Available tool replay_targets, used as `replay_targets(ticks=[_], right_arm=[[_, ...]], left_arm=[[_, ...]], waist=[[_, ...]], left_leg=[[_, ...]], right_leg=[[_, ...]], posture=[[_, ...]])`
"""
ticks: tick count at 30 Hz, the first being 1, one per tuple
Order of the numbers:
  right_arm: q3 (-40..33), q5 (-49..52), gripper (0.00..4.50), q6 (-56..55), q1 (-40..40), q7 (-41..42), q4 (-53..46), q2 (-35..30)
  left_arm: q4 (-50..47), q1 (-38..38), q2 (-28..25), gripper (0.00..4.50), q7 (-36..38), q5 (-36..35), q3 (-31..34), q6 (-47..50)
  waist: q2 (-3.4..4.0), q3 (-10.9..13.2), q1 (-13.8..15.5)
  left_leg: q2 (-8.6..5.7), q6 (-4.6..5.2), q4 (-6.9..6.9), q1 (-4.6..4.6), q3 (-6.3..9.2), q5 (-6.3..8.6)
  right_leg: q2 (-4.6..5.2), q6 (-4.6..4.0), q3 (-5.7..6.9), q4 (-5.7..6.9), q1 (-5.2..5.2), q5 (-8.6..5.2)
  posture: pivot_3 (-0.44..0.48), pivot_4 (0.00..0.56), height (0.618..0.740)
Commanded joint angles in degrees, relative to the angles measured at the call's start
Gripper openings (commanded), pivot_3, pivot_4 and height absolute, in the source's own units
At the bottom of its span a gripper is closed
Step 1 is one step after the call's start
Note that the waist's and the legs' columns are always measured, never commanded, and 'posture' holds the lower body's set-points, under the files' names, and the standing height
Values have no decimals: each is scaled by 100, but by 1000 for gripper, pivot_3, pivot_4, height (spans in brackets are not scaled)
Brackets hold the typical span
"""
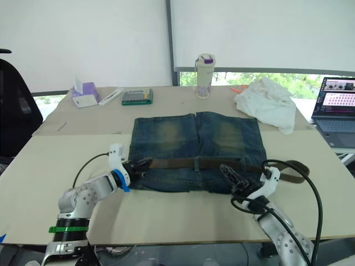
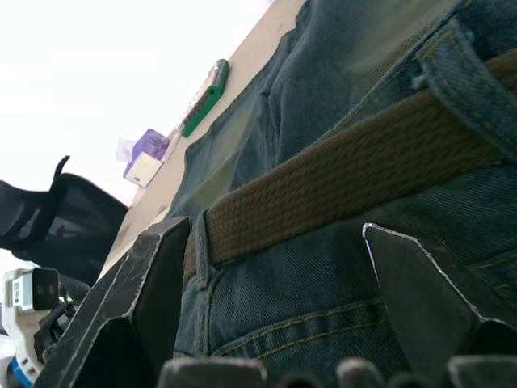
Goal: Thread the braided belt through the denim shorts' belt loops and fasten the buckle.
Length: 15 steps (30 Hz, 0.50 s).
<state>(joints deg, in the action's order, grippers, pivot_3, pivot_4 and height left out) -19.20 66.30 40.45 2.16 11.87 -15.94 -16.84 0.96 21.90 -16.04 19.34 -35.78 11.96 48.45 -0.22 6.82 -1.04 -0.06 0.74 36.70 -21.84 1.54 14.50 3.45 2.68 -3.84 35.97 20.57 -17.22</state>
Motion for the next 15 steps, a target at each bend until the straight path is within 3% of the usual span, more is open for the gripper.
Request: replay_targets(ticks=[1, 8, 10, 15], right_arm=[[-176, 72, 3775, -51, 2, 113, -140, -76], [-46, 7, 3775, -12, -54, 194, -155, -80], [34, 31, 3775, 23, -89, 221, -267, -79], [53, -663, 3775, -238, -88, 543, -183, -517]], left_arm=[[46, 124, -150, 0, -216, 117, 495, -439], [58, 178, -16, 0, -160, -264, 984, -637], [-165, 139, 90, 0, 41, -827, 1101, -252], [-689, -128, -66, 0, 583, -1357, 778, 332]], waist=[[-1, 0, -1], [-4, 2, 17], [-7, 1, 20], [-7, 1, 37]], left_leg=[[1, 0, 0, -2, 0, 0], [2, 0, 0, -2, 0, 0], [1, -1, 0, -6, 0, 0], [-1, -1, 0, -12, 1, 0]], right_leg=[[0, 0, 0, -2, 1, 0], [7, 0, -2, -1, 2, 0], [8, 0, -1, -2, 3, 0], [15, 0, -1, -4, 6, 0]], posture=[[0, 150, 740], [0, 150, 740], [0, 150, 740], [0, 150, 740]])
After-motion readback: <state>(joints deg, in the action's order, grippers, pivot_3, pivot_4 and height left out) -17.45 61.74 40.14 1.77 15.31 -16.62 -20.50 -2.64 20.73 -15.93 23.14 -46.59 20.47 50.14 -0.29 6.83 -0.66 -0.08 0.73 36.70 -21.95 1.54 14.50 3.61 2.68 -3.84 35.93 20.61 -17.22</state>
